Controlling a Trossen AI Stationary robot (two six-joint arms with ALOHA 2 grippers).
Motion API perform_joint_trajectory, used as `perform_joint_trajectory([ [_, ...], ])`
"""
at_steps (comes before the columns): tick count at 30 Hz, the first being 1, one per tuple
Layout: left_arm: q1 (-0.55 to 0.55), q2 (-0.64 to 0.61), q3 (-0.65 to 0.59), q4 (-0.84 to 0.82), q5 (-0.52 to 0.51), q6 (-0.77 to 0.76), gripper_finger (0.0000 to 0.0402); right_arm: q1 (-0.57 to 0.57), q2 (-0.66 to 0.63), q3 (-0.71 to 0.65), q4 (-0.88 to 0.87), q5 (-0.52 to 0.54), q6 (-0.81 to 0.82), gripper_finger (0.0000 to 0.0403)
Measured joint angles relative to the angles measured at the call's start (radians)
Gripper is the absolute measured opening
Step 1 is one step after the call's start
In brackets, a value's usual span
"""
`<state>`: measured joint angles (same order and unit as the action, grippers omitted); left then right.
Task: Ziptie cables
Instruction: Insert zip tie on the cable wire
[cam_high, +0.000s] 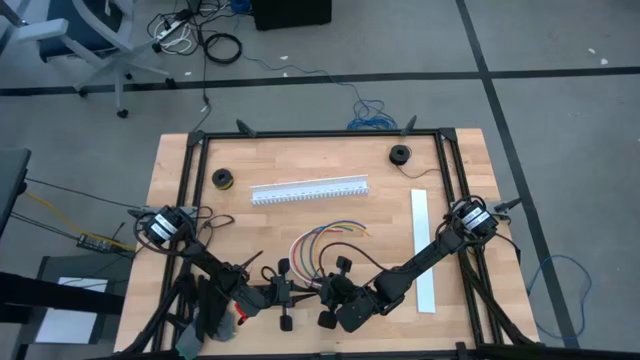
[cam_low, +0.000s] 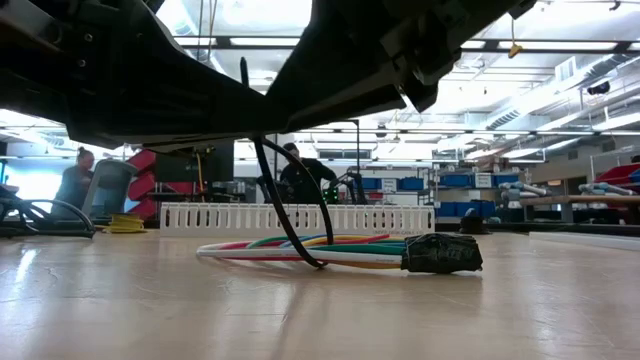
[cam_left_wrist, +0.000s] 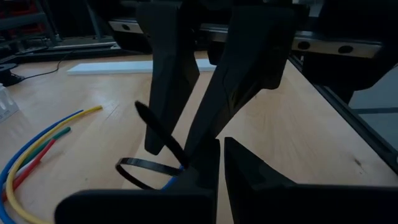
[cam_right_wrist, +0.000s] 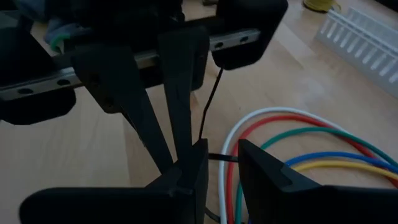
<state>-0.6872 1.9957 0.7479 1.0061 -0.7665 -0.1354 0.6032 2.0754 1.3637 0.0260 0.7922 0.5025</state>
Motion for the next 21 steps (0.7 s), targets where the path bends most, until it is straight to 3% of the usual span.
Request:
perform_joint_trajectory([
  [11,0.004,-0.001,0.001,-0.002,-0.018,0.001,0.0,0.025,0.0,0.001,0.085,0.068,-0.022,0.0075],
  [21,0.002,-0.001,0.0,0.003,-0.01,0.004,0.0,0.011,0.0,0.001,0.093,0.066,-0.006,0.0075],
])
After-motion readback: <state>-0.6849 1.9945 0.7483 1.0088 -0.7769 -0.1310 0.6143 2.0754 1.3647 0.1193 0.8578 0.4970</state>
